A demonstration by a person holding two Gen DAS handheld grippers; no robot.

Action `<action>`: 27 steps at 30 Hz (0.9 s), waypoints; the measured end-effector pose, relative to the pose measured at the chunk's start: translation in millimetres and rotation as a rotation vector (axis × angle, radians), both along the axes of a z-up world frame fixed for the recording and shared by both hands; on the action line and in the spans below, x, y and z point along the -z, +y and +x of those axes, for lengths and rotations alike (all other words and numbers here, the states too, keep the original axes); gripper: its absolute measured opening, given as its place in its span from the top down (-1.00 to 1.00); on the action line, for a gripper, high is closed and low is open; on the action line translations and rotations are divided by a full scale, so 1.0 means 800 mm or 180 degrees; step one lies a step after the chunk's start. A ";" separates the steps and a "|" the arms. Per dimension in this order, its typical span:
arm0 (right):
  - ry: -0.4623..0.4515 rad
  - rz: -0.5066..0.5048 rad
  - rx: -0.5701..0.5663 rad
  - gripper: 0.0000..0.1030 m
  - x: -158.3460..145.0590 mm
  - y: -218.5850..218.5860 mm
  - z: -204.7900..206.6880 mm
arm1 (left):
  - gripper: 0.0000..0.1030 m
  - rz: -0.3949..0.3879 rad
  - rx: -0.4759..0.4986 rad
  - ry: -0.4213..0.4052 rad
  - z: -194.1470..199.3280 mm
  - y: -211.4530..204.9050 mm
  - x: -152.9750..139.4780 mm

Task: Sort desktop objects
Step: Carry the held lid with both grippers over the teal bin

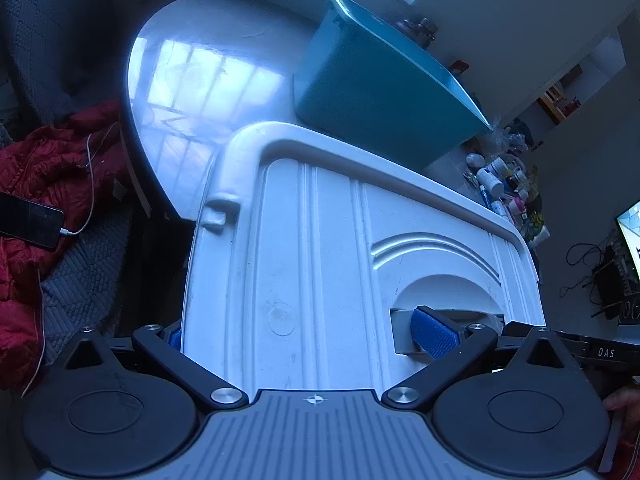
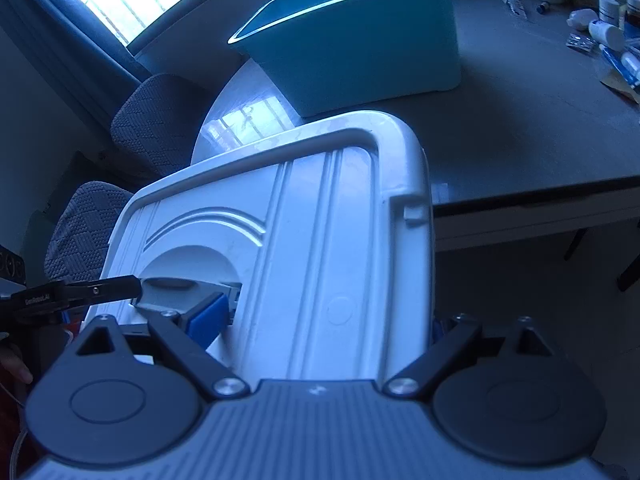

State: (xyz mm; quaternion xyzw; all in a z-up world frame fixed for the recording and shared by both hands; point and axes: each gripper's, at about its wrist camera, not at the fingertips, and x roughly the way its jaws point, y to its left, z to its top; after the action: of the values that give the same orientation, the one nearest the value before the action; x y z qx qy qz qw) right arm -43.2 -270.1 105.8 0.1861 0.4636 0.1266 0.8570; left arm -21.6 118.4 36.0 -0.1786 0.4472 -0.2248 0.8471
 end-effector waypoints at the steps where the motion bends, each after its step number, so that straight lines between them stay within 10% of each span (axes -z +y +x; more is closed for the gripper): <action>1: -0.0010 0.0008 0.0001 -0.81 0.000 -0.003 -0.007 | -1.00 0.0007 -0.0008 -0.0009 -0.009 -0.003 0.000; 27: -0.0316 0.0265 -0.0075 -0.79 -0.041 -0.075 -0.146 | -1.00 0.0259 -0.0251 -0.0430 -0.209 -0.078 -0.085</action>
State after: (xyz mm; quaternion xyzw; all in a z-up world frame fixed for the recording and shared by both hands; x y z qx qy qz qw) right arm -159.6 -329.9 138.3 0.2096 0.4171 0.1650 0.8689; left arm -189.1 56.4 104.3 -0.1461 0.3904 -0.1844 0.8901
